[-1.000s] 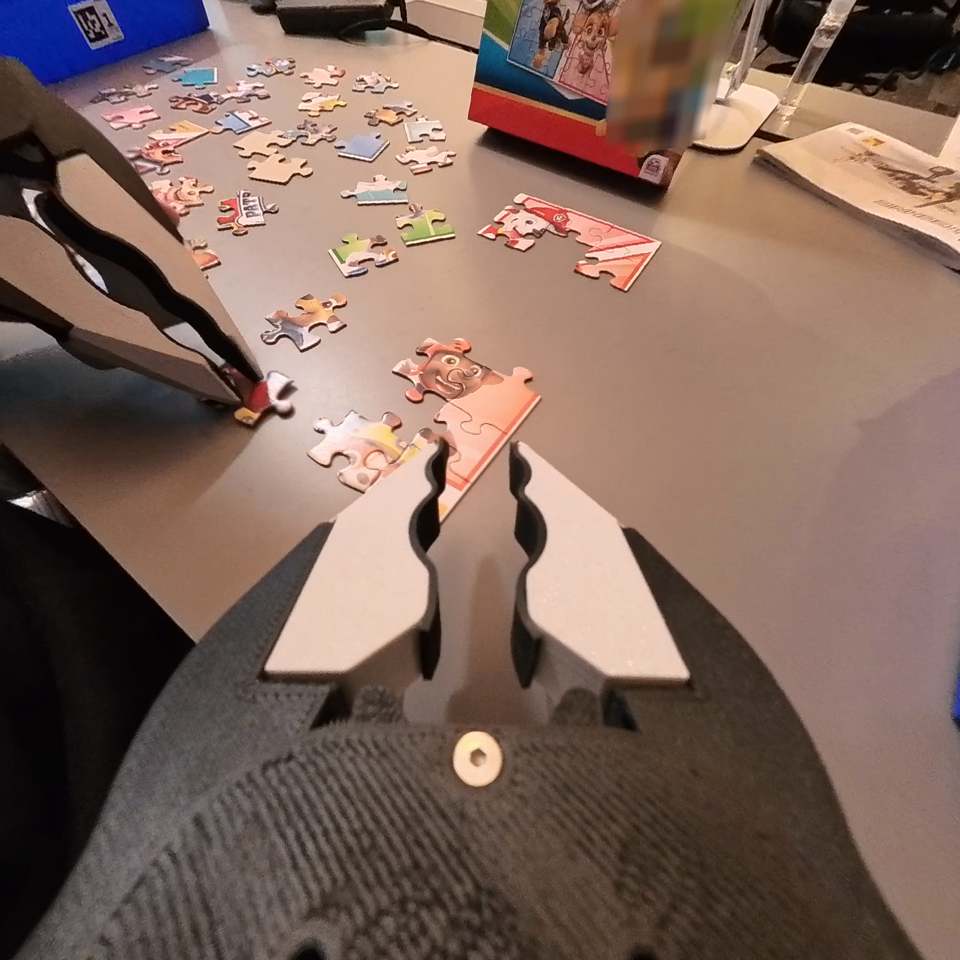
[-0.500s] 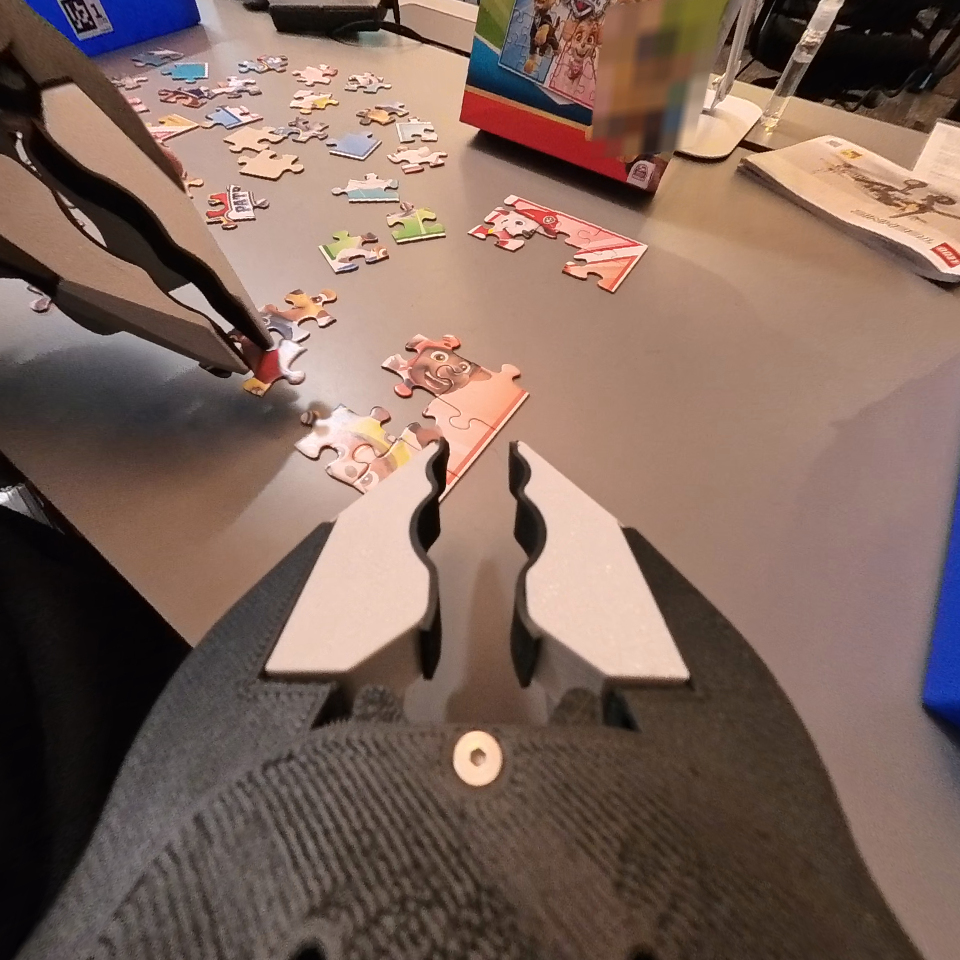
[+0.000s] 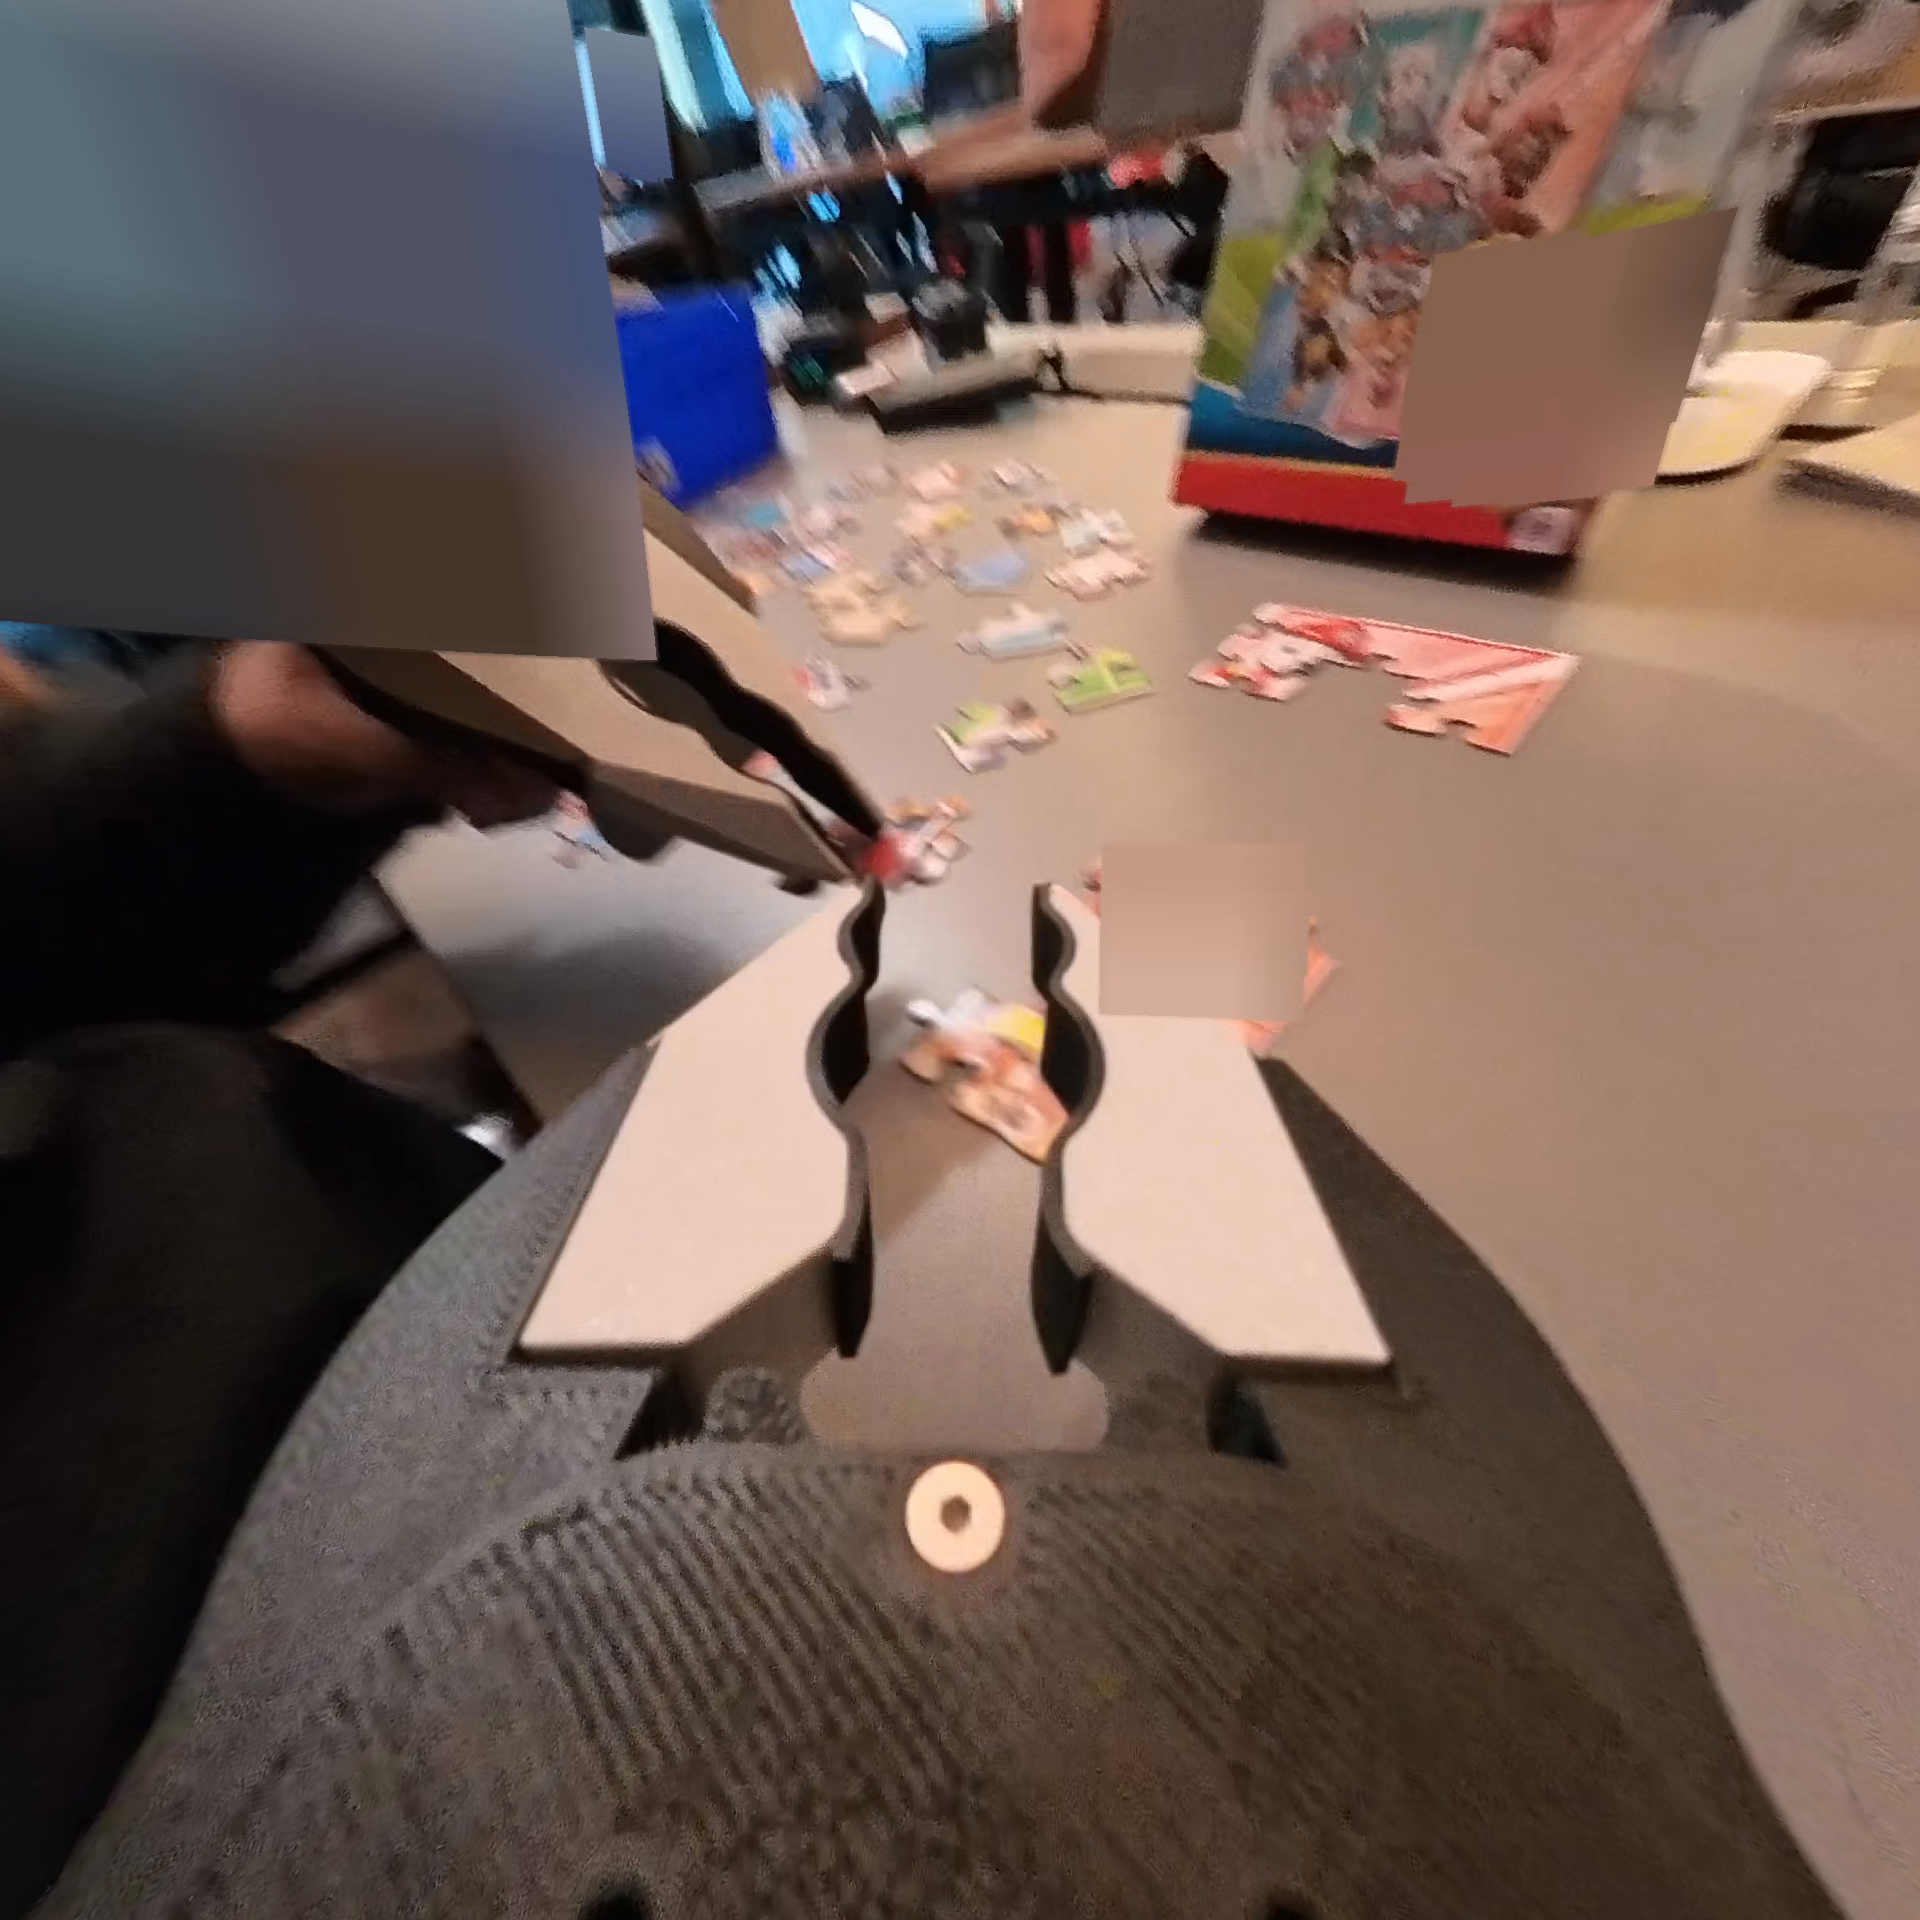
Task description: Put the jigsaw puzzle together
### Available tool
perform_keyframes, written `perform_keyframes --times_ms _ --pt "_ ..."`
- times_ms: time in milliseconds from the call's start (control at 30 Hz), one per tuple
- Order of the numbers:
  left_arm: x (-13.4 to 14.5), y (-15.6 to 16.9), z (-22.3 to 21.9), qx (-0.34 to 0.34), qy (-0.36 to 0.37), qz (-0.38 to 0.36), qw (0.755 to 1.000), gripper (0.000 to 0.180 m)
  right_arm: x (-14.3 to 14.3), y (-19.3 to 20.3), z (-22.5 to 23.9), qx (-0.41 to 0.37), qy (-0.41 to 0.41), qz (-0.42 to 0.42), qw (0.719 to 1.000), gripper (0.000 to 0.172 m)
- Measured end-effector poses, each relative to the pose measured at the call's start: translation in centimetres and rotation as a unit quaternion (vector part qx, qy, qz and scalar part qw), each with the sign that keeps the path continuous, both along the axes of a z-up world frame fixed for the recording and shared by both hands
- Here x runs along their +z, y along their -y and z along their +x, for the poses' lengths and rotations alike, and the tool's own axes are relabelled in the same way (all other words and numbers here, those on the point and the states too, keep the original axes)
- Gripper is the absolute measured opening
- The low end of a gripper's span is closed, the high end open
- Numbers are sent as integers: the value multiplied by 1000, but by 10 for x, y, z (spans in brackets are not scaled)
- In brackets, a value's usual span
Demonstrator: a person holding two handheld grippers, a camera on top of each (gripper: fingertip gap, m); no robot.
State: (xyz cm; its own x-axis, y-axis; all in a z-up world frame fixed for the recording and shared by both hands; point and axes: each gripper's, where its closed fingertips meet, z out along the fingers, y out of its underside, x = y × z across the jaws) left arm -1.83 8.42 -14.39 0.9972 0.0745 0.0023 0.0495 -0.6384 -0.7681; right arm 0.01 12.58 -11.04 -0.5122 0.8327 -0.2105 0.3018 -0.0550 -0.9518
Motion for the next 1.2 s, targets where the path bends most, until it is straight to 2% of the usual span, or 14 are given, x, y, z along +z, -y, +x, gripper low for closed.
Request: perform_keyframes --times_ms 167,300,367,433,633,767,900,967,1033,1067,1200 --pt "20 -7 3 7 -13 54 998 8 -1 17 -6 18 42 -119 992 27" --pt "27 -10 13 3 -10 74 997 8 7 31 -2 65 69 -222 970 22" --pt "28 -11 20 -4 -3 83 997 8 5 38 1 91 86 -244 962 12" --pt "27 -11 24 -6 0 85 996 1 4 38 2 97 92 -256 957 9" --pt "29 -6 30 -9 47 105 993 7 0 29 4 102 106 -243 959 0" --pt "33 -1 25 0 75 123 990 18 -6 21 7 117 131 -190 966 0" --pt "35 -2 31 -17 163 136 977 21 -16 30 21 200 204 -136 949 0" --pt "34 -3 41 -40 219 137 965 20 -15 38 26 233 218 -129 939 0" --pt "34 -3 47 -53 257 136 955 8 -12 43 26 244 216 -125 937 0" --pt "33 -2 44 -43 256 138 956 0 -13 44 25 240 213 -117 940 0" --pt "28 3 43 -36 263 129 956 0 -11 43 19 223 197 -145 944 0"
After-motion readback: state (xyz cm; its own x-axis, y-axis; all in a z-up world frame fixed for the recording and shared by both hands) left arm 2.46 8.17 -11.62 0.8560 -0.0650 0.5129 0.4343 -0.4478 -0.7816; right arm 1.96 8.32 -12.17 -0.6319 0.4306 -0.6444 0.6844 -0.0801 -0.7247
